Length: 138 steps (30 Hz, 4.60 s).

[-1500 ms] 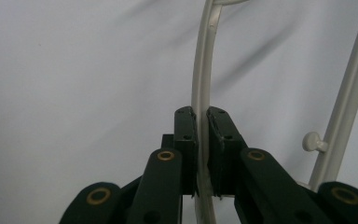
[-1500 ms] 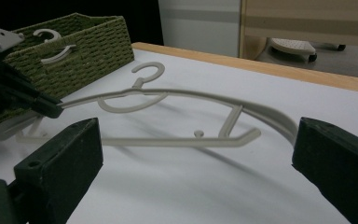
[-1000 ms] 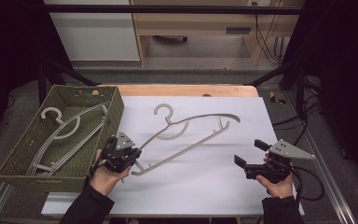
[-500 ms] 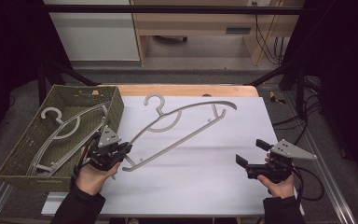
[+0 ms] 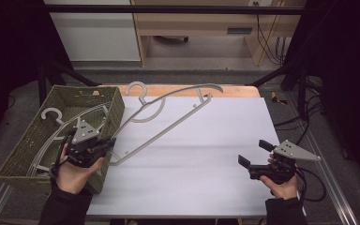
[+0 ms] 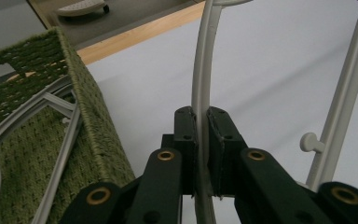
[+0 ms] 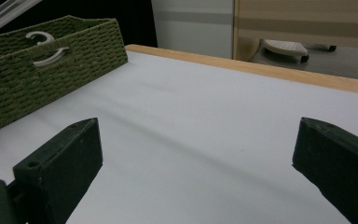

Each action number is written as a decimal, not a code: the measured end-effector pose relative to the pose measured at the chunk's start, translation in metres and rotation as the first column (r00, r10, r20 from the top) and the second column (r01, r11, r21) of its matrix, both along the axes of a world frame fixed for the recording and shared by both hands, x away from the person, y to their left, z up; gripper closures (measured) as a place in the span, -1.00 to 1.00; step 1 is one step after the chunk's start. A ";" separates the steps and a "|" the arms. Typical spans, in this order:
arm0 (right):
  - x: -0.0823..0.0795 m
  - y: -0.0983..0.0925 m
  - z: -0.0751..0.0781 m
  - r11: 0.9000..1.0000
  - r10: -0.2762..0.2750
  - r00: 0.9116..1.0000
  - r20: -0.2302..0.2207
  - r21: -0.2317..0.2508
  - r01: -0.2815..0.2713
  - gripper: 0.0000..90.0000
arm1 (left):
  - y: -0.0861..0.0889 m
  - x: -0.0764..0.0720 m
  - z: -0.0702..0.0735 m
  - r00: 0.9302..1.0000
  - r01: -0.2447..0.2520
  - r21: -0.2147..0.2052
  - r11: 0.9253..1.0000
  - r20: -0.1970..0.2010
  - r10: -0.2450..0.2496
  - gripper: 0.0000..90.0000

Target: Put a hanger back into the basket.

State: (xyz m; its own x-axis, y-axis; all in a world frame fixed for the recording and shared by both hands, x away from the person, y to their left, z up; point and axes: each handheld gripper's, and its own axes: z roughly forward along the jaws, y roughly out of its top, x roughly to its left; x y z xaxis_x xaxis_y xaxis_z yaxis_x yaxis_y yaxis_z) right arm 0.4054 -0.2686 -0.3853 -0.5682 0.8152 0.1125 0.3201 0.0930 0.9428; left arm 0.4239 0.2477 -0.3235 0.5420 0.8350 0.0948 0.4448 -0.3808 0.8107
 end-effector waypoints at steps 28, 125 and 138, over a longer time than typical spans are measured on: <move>0.001 0.001 0.000 1.000 -0.004 1.000 -0.002 -0.005 0.004 -0.96 | 0.095 0.022 0.034 0.984 -0.172 0.043 0.984 0.052 0.170 0.84; 0.003 0.005 -0.004 1.000 -0.009 1.000 -0.016 -0.015 0.009 -0.96 | 0.202 0.018 -0.058 0.906 -0.349 0.305 0.886 -0.132 0.402 0.75; 0.003 0.005 -0.004 1.000 -0.009 1.000 -0.016 -0.017 0.009 -0.96 | 0.204 0.013 -0.051 0.903 -0.350 0.278 0.894 -0.153 0.401 0.79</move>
